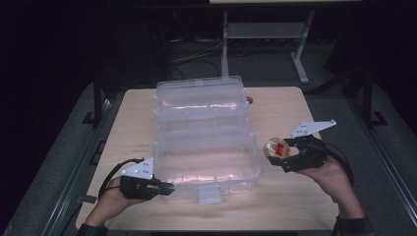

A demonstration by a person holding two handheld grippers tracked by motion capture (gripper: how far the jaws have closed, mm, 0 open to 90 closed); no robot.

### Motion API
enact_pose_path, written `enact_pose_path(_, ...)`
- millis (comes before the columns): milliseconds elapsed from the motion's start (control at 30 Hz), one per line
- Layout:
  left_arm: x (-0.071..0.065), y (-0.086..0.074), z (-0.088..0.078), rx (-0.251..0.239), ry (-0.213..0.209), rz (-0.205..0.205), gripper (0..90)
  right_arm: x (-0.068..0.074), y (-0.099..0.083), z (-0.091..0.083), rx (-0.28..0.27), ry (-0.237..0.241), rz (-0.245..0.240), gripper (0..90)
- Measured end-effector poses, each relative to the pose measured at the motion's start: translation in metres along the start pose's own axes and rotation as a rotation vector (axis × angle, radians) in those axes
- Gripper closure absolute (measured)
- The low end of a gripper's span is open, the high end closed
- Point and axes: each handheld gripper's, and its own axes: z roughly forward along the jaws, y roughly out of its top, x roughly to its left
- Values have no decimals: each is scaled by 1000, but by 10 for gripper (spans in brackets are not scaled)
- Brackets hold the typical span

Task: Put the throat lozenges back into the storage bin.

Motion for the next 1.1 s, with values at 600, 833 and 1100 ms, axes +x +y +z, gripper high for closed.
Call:
enact_pose_path(600,0,0,0,1,1,1,818,24,23,22,18,79,-79,198)
enact_pose_path(833,0,0,0,1,1,2,818,32,27,30,39,106,-107,198)
enact_pose_path(1100,0,0,0,1,1,1,818,39,28,39,72,128,-123,198)
